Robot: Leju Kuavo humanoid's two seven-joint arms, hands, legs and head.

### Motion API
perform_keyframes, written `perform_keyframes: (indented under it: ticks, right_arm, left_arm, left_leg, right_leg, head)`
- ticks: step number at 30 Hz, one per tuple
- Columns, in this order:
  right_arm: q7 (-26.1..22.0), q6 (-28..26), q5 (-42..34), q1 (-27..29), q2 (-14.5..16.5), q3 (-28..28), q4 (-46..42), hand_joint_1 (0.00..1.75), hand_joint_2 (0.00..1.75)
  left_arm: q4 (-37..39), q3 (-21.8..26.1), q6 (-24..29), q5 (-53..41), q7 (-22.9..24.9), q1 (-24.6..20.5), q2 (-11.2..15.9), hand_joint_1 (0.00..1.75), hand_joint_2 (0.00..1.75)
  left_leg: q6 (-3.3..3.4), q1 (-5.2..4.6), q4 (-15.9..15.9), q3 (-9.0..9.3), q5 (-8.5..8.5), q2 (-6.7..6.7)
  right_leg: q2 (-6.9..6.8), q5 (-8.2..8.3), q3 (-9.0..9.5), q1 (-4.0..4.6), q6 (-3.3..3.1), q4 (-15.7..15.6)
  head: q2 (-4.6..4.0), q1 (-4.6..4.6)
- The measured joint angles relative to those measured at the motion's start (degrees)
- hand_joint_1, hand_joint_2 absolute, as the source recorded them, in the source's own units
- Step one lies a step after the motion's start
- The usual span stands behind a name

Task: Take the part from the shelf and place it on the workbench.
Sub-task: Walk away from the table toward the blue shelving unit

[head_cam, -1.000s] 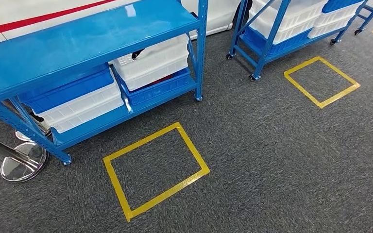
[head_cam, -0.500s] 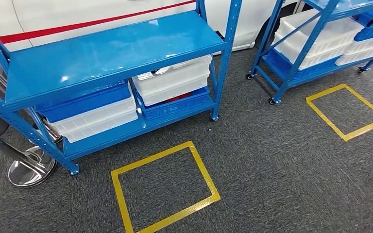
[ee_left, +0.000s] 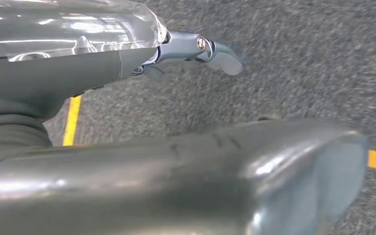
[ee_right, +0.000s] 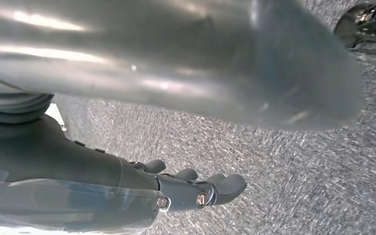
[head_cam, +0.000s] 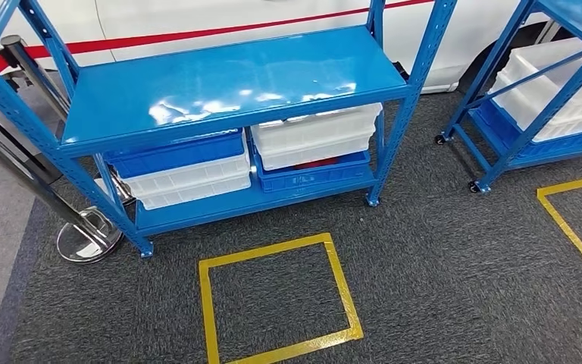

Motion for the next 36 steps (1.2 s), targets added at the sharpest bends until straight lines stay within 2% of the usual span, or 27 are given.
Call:
perform_keyframes:
  ticks: [1, 3, 4, 5, 6, 7, 8, 10, 11, 13, 14, 16, 17, 18, 19, 20, 21, 22, 24, 25, 26, 27, 30, 32, 33, 35, 36]
  right_arm:
    - [0.0, 0.0, 0.0, 0.0, 0.0, 0.0, 0.0, 0.0, 0.0]
    - [0.0, 0.1, 0.0, 0.3, 0.0, 0.0, 0.0, 0.0, 0.0]
    - [0.0, 0.1, 0.0, 0.3, 0.0, 0.0, 0.0, 0.0, 0.0]
    - [0.0, 0.1, 0.0, 0.4, 0.0, 0.0, 0.0, 0.0, 0.0]
    - [0.0, 0.1, 0.0, 0.4, 0.0, 0.0, 0.0, 0.0, 0.0]
    - [0.0, 0.1, 0.0, 0.4, 0.0, 0.0, 0.0, 0.0, 0.0]
    - [0.0, 0.1, 0.0, 0.3, 0.0, 0.0, 0.0, 0.0, 0.0]
    - [0.0, -0.1, -0.6, 0.3, 0.0, 0.0, 0.0, 0.0, 0.0]
    - [-0.1, -0.2, -1.1, 0.2, 0.0, -0.1, 0.0, 0.0, 0.0]
    - [-0.1, -0.8, -2.3, -0.3, 0.0, -0.3, 0.0, 0.0, 0.0]
    - [-0.1, -1.0, -2.9, -0.5, 0.0, -0.6, -0.1, 0.0, 0.0]
    - [-0.1, -1.2, -3.8, -0.5, 0.1, -1.2, -0.2, 0.0, 0.0]
    - [-0.2, -1.2, -4.3, -0.3, 0.1, -1.5, -0.3, 0.0, 0.0]
    - [-0.3, -1.2, -4.7, -0.1, 0.1, -1.9, -0.2, 0.0, 0.0]
    - [-0.4, -1.2, -5.2, 0.1, 0.2, -2.3, -0.2, 0.0, 0.0]
    - [-0.6, -1.2, -5.6, 0.3, 0.3, -2.7, -0.2, 0.0, 0.0]
    - [-0.7, -1.2, -5.9, 0.4, 0.4, -3.1, -0.2, 0.0, 0.0]
    - [-0.8, -1.2, -6.0, 0.5, 0.6, -3.4, -0.2, 0.0, 0.0]
    - [-0.7, -1.3, -6.0, 0.7, 0.9, -3.8, -0.2, 0.0, 0.0]
    - [-0.7, -1.4, -5.9, 0.7, 1.1, -3.9, -0.2, 0.0, 0.0]
    - [-0.6, -1.5, -5.7, 0.7, 1.3, -4.0, -0.1, 0.0, 0.0]
    - [-0.6, -1.7, -5.6, 0.6, 1.5, -4.1, -0.1, 0.0, 0.0]
    - [-0.3, -1.4, -6.1, 0.2, 1.9, -4.4, -0.1, 0.0, 0.0]
    - [0.0, -1.0, -6.8, 0.2, 2.1, -4.9, -0.1, 0.0, 0.0]
    - [0.0, -0.9, -6.9, 0.3, 2.2, -5.1, -0.1, 0.0, 0.0]
    - [0.1, -0.9, -7.0, 0.3, 2.2, -5.4, -0.1, 0.0, 0.0]
    - [0.2, -0.9, -7.0, 0.3, 2.2, -5.5, -0.1, 0.0, 0.0]
  left_arm:
    - [0.0, 0.0, 0.0, 0.0, 0.0, 0.0, 0.0, 0.0, 0.0]
    - [0.0, 0.0, 0.0, 0.0, 0.0, -0.1, 0.0, 0.0, 0.0]
    - [0.0, 0.0, 0.0, 0.0, 0.0, -0.1, 0.0, 0.0, 0.0]
    - [0.0, 0.0, 0.0, 0.0, 0.0, -0.2, 0.0, 0.0, 0.0]
    - [0.0, 0.0, -0.1, -0.1, 0.0, -0.1, 0.0, 0.0, 0.0]
    - [0.0, 0.0, -0.1, -0.2, 0.0, -0.1, 0.0, 0.0, 0.0]
    - [0.0, 0.0, -0.2, -0.3, 0.0, -0.1, 0.0, 0.0, 0.0]
    - [0.0, 0.0, -0.5, -0.5, 0.0, -0.1, 0.1, 0.0, 0.0]
    - [0.0, 0.0, -0.7, -0.6, 0.0, -0.2, 0.1, 0.0, 0.0]
    - [0.0, 0.0, -1.2, -0.9, -0.1, 0.0, 0.1, 0.0, 0.0]
    - [0.0, 0.0, -1.5, -1.2, -0.2, 0.1, 0.2, 0.0, 0.0]
    - [0.0, -0.1, -2.2, -1.9, -0.2, 0.1, 0.3, 0.0, 0.0]
    - [0.0, -0.2, -2.6, -2.3, -0.2, 0.1, 0.3, 0.0, 0.0]
    - [0.0, -0.3, -3.0, -2.8, -0.2, -0.1, 0.4, 0.0, 0.0]
    - [0.0, -0.4, -3.4, -3.3, -0.1, -0.2, 0.5, 0.0, 0.0]
    - [0.0, -0.6, -3.7, -3.7, 0.0, -0.3, 0.6, 0.0, 0.0]
    - [0.0, -0.8, -3.9, -3.9, 0.1, -0.4, 0.7, 0.0, 0.0]
    - [0.1, -1.0, -4.1, -4.0, 0.2, -0.4, 0.8, 0.0, 0.0]
    - [0.1, -1.3, -4.2, -4.1, 0.5, -0.3, 1.0, 0.0, 0.0]
    - [0.1, -1.4, -4.2, -4.2, 0.7, -0.4, 1.0, 0.0, 0.0]
    - [0.1, -1.5, -4.2, -4.2, 0.8, -0.5, 1.1, 0.0, 0.0]
    - [0.1, -1.6, -4.1, -4.2, 1.0, -0.5, 1.1, 0.0, 0.0]
    - [0.1, -1.6, -3.9, -4.1, 1.2, -0.8, 1.3, 0.0, 0.0]
    - [0.1, -1.6, -3.8, -4.1, 1.3, -0.8, 1.4, 0.0, 0.0]
    - [0.1, -1.6, -3.8, -4.1, 1.3, -0.8, 1.4, 0.0, 0.0]
    - [0.2, -1.6, -3.8, -4.1, 1.3, -0.7, 1.4, 0.0, 0.0]
    - [0.2, -1.6, -3.8, -4.1, 1.3, -0.6, 1.4, 0.0, 0.0]
  left_leg:
    - [-0.37, -0.06, 1.7, -0.75, -1.09, 1.67]
    - [-1.08, 0.31, 8.2, -3.83, -4.5, 5.34]
    - [-1.4, 0.63, 11.9, -5.67, -6.0, 6.19]
    - [-1.66, 0.95, 14.5, -6.96, -6.65, 6.56]
    - [-1.88, 1.21, 15.1, -7.28, -6.26, 6.76]
    - [-2.02, 1.41, 13.4, -6.38, -4.83, 7.03]
    - [-2.03, 1.54, 9.7, -4.42, -2.7, 7.51]
    - [-1.59, 1.38, 2.2, -0.21, -0.25, 8.49]
    - [-1.25, 1.21, 0.1, 0.95, 0.02, 8.77]
    - [-0.49, 0.81, -0.8, 1.29, -0.48, 8.69]
    - [-0.15, 0.91, -1.3, 1.6, -0.51, 8.56]
    - [0.54, 1.17, -2.6, 2.69, -0.47, 8.22]
    - [0.86, 1.33, -3.2, 3.24, -0.43, 8.02]
    - [1.12, 1.26, -3.4, 3.56, -0.56, 7.84]
    - [1.33, 1.22, -3.5, 3.78, -0.73, 7.62]
    - [1.41, 1.18, -3.5, 4.04, -0.98, 7.35]
    - [1.41, 1.16, -3.4, 4.39, -1.27, 7.07]
    - [1.32, 1.18, -3.4, 4.88, -1.61, 6.79]
    - [0.93, 1.25, -3.4, 5.94, -2.44, 6.4]
    - [0.6, 1.16, -3.2, 6.33, -2.99, 6.24]
    - [0.28, 1.06, -3.1, 6.57, -3.46, 6.11]
    - [-0.06, 0.96, -3.0, 6.68, -3.85, 6.03]
    - [-1.0, 1.01, -2.8, 7.22, -4.73, 5.99]
    - [-1.65, 1.19, 0.9, 5.78, -6.54, 6.27]
    - [-1.95, 1.34, 4.5, 3.82, -7.98, 6.47]
    - [-2.39, 1.6, 12.8, -1.46, -10.51, 6.7]
    - [-2.46, 1.66, 15.1, -3.44, -10.32, 6.75]
  right_leg:
    - [-0.78, 0.1, 0.25, -0.13, -0.39, -0.3]
    - [-2.41, 0.0, 0.59, 0.01, -0.9, -0.5]
    - [-3.26, -0.14, 0.68, 0.07, -0.95, -0.5]
    - [-4.11, -0.33, 0.83, 0.09, -0.95, -0.5]
    - [-4.91, -0.55, 1.06, 0.07, -0.88, -0.5]
    - [-5.63, -0.81, 1.38, 0.03, -0.77, -0.5]
    - [-6.28, -1.12, 1.83, 0.0, -0.61, -0.5]
    - [-7.21, -1.75, 2.55, 0.02, -0.02, -0.6]
    - [-7.49, -1.96, 2.74, 0.05, 0.34, -0.6]
    - [-7.82, -2.11, 2.98, 0.05, 1.02, -1.0]
    - [-7.68, -2.17, 3.31, 0.05, 1.36, -1.2]
    - [-5.94, -2.99, 3.21, 0.03, 1.77, 0.0]
    - [-4.7, -4.2, 1.96, 0.0, 1.84, 2.6]
    - [-3.63, -5.64, -0.1, -0.04, 1.84, 6.1]
    - [-3.07, -7.05, -2.74, -0.04, 1.87, 10.1]
    - [-2.88, -7.6, -5.12, -0.05, 1.94, 13.3]
    - [-2.83, -6.99, -6.64, -0.08, 2.0, 14.6]
    - [-2.81, -5.18, -7.19, -0.11, 2.03, 13.9]
    - [-2.78, 0.35, -5.41, -0.2, 1.96, 7.1]
    - [-2.71, 2.26, -4.18, -0.13, 1.84, 3.6]
    - [-2.65, 3.24, -3.31, -0.1, 1.63, 1.1]
    - [-2.59, 3.28, -2.91, 0.0, 1.34, 0.0]
    - [-2.61, 2.5, -2.3, 0.06, 0.2, -0.3]
    - [-2.83, 1.99, -1.44, -0.16, -0.53, -0.5]
    - [-2.94, 1.62, -1.03, -0.13, -0.78, -0.6]
    - [-3.06, 0.74, -0.17, -0.04, -0.97, -0.6]
    - [-3.03, 0.22, 0.41, -0.01, -0.95, -0.6]
  head:
    - [0.0, -0.05]
    - [0.0, -0.17]
    - [0.0, -0.18]
    - [0.0, -0.19]
    - [0.0, -0.19]
    - [0.0, -0.19]
    - [0.0, -0.19]
    - [0.0, -0.19]
    - [0.0, -0.19]
    - [0.0, -0.19]
    - [0.0, -0.19]
    - [0.0, -0.16]
    - [0.0, -0.14]
    - [0.0, -0.12]
    - [0.0, -0.11]
    - [0.0, -0.11]
    - [0.0, -0.11]
    - [0.0, -0.1]
    - [0.0, -0.1]
    - [0.0, -0.11]
    - [0.0, -0.11]
    - [0.0, -0.13]
    - [0.01, -0.15]
    - [0.01, -0.2]
    - [0.0, -0.22]
    - [0.0, -0.25]
    - [0.0, -0.25]
